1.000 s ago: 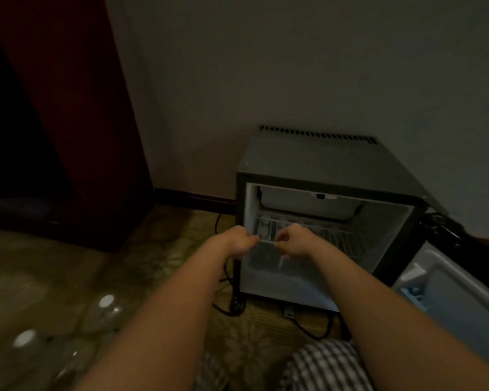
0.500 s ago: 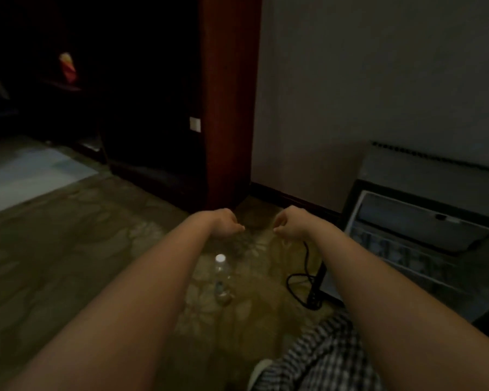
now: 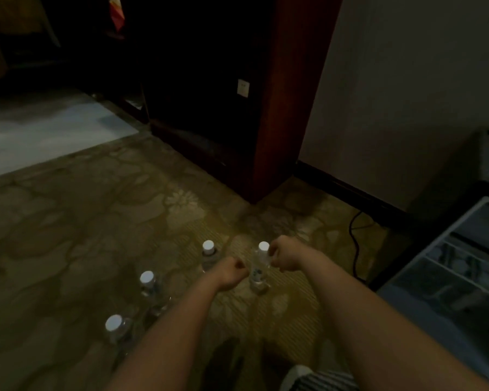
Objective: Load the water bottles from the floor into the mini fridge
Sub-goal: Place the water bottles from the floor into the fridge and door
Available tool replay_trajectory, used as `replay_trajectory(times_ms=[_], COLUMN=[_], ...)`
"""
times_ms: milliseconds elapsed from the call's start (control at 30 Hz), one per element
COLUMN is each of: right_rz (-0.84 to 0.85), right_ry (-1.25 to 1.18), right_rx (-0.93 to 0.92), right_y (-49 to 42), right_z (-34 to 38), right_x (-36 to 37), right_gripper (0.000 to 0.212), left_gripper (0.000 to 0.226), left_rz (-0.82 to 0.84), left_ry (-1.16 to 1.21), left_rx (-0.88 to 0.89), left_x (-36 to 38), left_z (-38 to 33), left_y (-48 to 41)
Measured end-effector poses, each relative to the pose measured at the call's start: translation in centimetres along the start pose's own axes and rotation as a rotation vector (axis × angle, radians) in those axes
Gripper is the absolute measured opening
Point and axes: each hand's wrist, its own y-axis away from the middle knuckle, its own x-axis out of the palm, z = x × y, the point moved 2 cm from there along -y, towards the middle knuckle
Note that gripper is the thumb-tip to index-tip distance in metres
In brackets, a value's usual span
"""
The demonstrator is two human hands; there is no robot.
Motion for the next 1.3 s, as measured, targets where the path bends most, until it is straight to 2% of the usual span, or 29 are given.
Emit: replay_trajectory(times_ms=[100,167,333,467,667,767,867,967,1100,1300], right_rz=[0.036,0.036,-0.053,-0.006,-0.014,-0.010,0.018,0.004,0.001,0.042], right_ry=[0.012,0.016,-0.016,-0.019,0.039,0.118,0.181,0.142,0.062,0.162], right_rx=[-0.008,0.001,-0.040,-0.050,-0.048,-0.041,-0.026,-0.034,-0.047,-0.055], right_y=[-4.9,-7.2,-9.2,-11.6,-13.4,-13.5,-13.2,-12.4,-12.5,-10.6], right_z=[-1.0,-1.9,-3.7,-4.8,-5.4,-5.7,-5.9,-6.1,-6.0,-5.7], right_x=[1.8,2.7,4.7,6.3,7.2,7.3,7.2,7.0,5.8,2.2], right_gripper=[0.032,0.037,0.055,0.061,0.056,0.049,0.050,0.048,0.030,0.040], left_gripper=[0.011,0.012,0.044,0.053,0.065,0.061,0.063,0.065,0.060,0.062], left_rz=[-0.003,-0.012,-0.082,-0.066,-0.069,-0.049,-0.040,-0.042,-0.073,-0.138], left_ry=[0.092,0.115,0.158,0.203,0.284,0.331,0.336,0.368,0.465,0.367], left_rx=[-0.046,-0.065,-0.052,-0.036,0.023,0.031,0.020,0.022,0.039,0.095], left_x=[2.2,3.3,4.4,5.8,7.3,7.9,8.4,8.7,8.9,9.6], left_z=[2.3,3.3,3.7,3.6,3.2,3.2,3.4,3.1,2.9,0.8], left_y=[-4.4,-6.5,-8.3,-10.7,-12.1,-12.1,-12.0,-11.8,-11.6,-9.9])
